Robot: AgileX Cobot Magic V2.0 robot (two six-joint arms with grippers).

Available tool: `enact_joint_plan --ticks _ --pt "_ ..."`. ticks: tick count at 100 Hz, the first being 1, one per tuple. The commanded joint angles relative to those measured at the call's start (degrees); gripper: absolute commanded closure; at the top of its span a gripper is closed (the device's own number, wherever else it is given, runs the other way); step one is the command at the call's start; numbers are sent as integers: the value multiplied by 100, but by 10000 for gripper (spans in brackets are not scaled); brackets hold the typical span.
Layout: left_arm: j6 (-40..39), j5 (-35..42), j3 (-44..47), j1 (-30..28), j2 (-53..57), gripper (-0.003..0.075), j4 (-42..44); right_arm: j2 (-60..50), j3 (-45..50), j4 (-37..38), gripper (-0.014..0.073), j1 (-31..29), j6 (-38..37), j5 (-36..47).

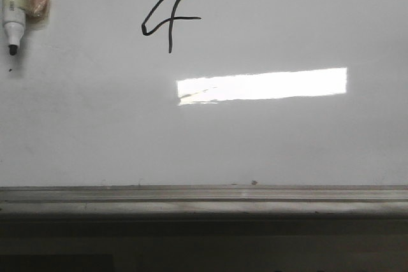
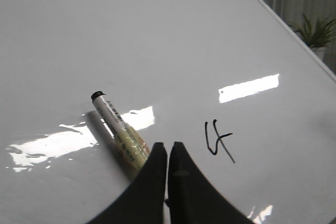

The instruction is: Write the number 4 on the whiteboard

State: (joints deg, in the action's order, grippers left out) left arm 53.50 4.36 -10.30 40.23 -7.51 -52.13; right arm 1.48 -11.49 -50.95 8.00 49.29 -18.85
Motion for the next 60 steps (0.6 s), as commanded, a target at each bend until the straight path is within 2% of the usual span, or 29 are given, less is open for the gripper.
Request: enact_joint_plan --ticks 1,9,15,23,40,57,60 --pt "-1581 128 -76 -424 -256 741 1805 67 -127 -124 658 -22 28 317" --pt "-2815 45 9 -1041 -319 741 2909 67 -127 -124 658 -22 28 317" --pt "-3381 36 108 -1474 -319 741 3587 67 -127 -124 658 -22 28 317" --pt "-3923 36 260 -2098 -246 741 4085 67 -127 -124 658 -22 28 317" --pt "-4703 36 636 -2923 205 741 4864 67 -127 -124 658 -22 28 317" --pt "-4876 48 1181 -3389 781 741 5042 67 -127 -124 658 -22 28 317" --pt "-4906 -191 1181 -3467 890 741 5042 67 -127 -124 658 -22 28 317"
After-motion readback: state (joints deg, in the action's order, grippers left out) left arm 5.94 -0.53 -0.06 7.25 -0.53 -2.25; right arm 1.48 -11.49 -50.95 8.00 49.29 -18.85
